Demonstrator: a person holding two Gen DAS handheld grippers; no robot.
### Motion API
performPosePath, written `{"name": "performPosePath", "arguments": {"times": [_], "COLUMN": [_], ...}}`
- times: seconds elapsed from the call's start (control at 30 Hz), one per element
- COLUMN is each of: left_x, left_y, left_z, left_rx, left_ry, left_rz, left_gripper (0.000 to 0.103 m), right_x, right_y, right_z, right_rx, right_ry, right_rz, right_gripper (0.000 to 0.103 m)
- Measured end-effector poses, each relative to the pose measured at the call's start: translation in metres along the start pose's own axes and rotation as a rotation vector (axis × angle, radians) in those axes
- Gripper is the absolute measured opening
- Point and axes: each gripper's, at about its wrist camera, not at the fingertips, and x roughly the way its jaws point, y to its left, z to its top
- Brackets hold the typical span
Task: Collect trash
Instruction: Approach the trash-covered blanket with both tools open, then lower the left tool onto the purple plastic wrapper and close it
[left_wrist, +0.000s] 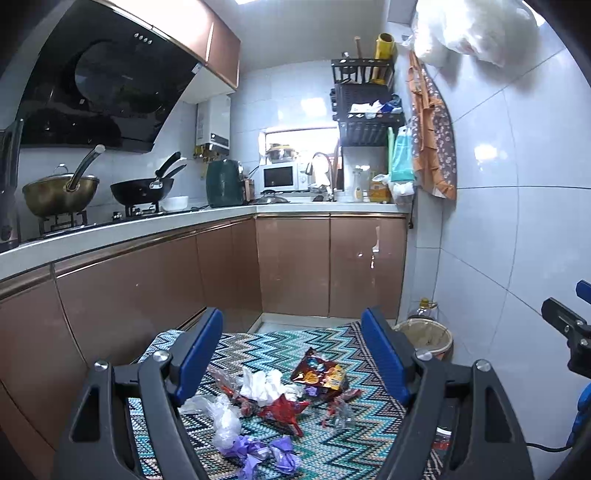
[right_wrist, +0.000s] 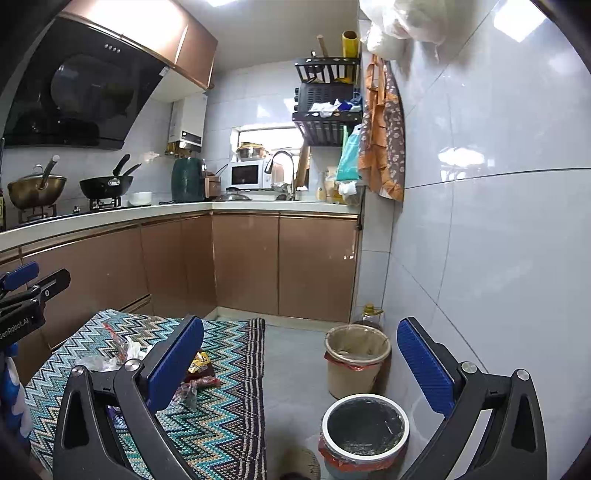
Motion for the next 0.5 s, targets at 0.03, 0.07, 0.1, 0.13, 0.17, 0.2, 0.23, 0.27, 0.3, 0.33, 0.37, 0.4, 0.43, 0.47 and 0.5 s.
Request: {"name": "performPosePath", "arguments": {"times": [0.03,0.07,0.1,0.13,0.17,0.2,0.23,0.27,0.3,0.33,0.37,0.4,0.43,0.47,0.5], "left_x": [0.002,0.005,0.008,0.011,0.013,0.016,0.018,0.021,0.023,0.025,0.026,0.029,0.031,0.032,0.034], "left_y": [0.005,0.01,0.015,0.02,0.026,0.031,0.036,0.04,0.045,0.05,0.052,0.056,0.06,0.063,0.066], "left_z": [0.0,0.0,0.0,-0.001,-0.001,-0.002,-0.003,-0.003,-0.004,-0.005,-0.008,-0.009,-0.01,-0.011,-0.012], "left_rx": [-0.006,-0.014,-0.024,-0.032,-0.038,-0.043,-0.047,-0.051,-0.056,-0.062,-0.065,-0.073,-0.078,-0.082,-0.088], "left_ry": [0.006,0.013,0.02,0.026,0.031,0.034,0.038,0.041,0.045,0.05,0.054,0.058,0.061,0.063,0.065], "left_rz": [0.003,0.008,0.016,0.022,0.029,0.04,0.052,0.06,0.066,0.073,0.078,0.084,0.089,0.094,0.098], "left_gripper": [0.076,0.076,0.076,0.076,0.076,0.076,0.076,0.076,0.076,0.076,0.076,0.076,0.076,0.076,0.076], "right_x": [0.003,0.008,0.012,0.016,0.019,0.023,0.027,0.032,0.036,0.039,0.043,0.045,0.048,0.052,0.056], "right_y": [0.002,0.004,0.007,0.01,0.012,0.014,0.017,0.019,0.022,0.024,0.027,0.029,0.031,0.034,0.037], "right_z": [0.0,0.0,0.0,0.0,-0.001,-0.001,-0.001,-0.001,-0.001,-0.001,-0.001,-0.003,-0.003,-0.002,-0.002], "right_rx": [-0.004,-0.009,-0.014,-0.018,-0.021,-0.023,-0.026,-0.03,-0.035,-0.037,-0.04,-0.042,-0.046,-0.052,-0.057], "right_ry": [0.004,0.011,0.018,0.024,0.03,0.035,0.041,0.047,0.052,0.055,0.059,0.062,0.066,0.072,0.079], "right_rz": [0.006,0.015,0.021,0.026,0.031,0.036,0.042,0.049,0.054,0.057,0.063,0.066,0.072,0.079,0.087], "right_gripper": [0.103,0.103,0.103,0.103,0.103,0.103,0.103,0.103,0.103,0.103,0.103,0.103,0.103,0.103,0.103]}}
